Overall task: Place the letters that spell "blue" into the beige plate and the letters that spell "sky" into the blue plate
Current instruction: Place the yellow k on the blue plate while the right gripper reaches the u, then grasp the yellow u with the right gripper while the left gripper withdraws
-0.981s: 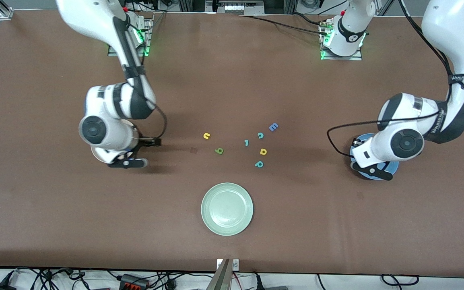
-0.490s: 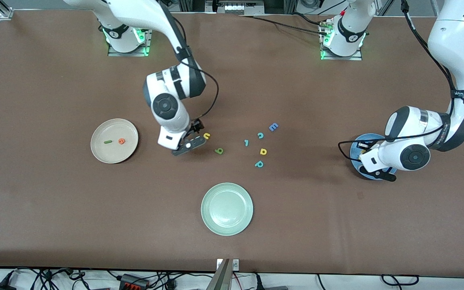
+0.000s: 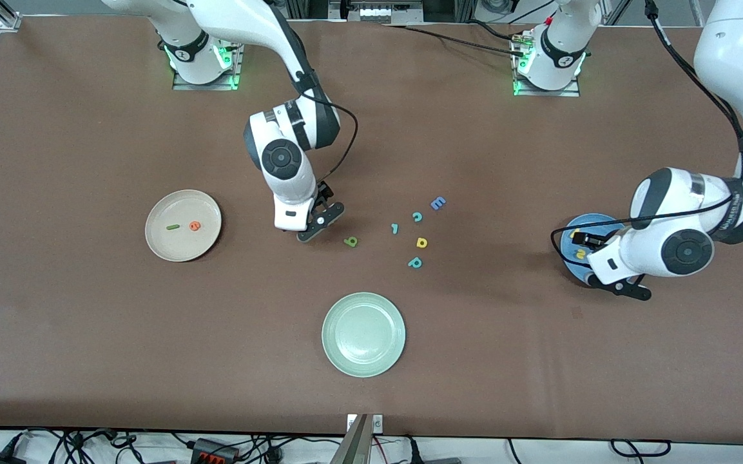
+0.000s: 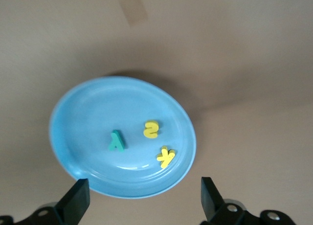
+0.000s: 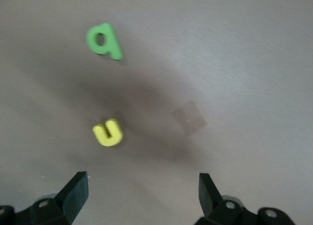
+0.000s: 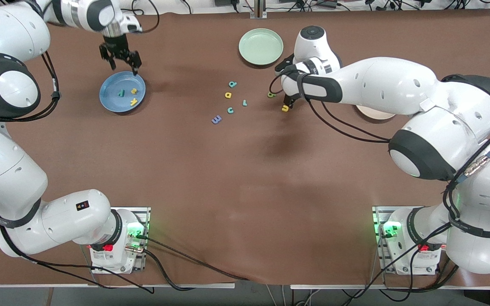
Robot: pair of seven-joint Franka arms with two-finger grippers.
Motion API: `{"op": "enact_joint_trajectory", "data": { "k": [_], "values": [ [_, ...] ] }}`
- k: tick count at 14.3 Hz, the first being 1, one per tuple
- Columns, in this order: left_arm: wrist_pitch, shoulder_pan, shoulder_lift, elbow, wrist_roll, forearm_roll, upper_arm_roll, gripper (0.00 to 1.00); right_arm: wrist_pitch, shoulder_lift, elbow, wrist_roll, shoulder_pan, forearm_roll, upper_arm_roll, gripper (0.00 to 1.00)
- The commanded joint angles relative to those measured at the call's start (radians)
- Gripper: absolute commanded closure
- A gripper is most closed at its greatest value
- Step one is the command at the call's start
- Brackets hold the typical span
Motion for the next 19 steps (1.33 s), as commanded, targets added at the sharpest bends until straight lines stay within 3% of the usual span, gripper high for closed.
{"op": "enact_joint_trajectory", "data": {
  "k": [1,6,8,9,11,13,15,17,19],
  "values": [
    [-0.119,-0.004,-0.014,0.122,-0.005,0.003,-0.039,0.00,0.082,0.032,-0.009,-0.066,0.015,0.016,0.015,0.00],
    [-0.274,0.004,-0.119,0.253,-0.007,-0.126,-0.038,0.00,0.125,0.056,-0.003,-0.079,0.011,0.016,0.021,0.00],
    [-0.378,0.006,-0.133,0.345,-0.003,-0.153,-0.030,0.00,0.126,0.063,-0.001,-0.079,0.012,0.017,0.043,0.04],
    [-0.387,0.000,-0.180,0.342,-0.006,-0.192,-0.016,0.00,0.128,0.064,-0.001,-0.079,0.009,0.017,0.047,0.07],
    [-0.389,-0.063,-0.254,0.325,-0.002,-0.317,0.136,0.00,0.131,0.073,0.004,-0.077,0.012,0.017,0.049,0.08],
    [-0.366,-0.230,-0.339,0.258,-0.003,-0.408,0.366,0.00,0.133,0.079,0.011,-0.079,0.012,0.016,0.049,0.08],
    [-0.249,-0.376,-0.444,0.104,-0.006,-0.410,0.520,0.00,0.134,0.093,0.025,-0.079,0.011,0.016,0.049,0.20],
    [-0.069,-0.393,-0.558,-0.070,-0.007,-0.411,0.535,0.00,0.137,0.101,0.031,-0.079,0.006,0.014,0.049,0.26],
    [-0.032,-0.390,-0.586,-0.124,0.001,-0.424,0.536,0.00,0.154,0.108,0.033,-0.077,0.011,0.016,0.049,0.26]
  ]
}}
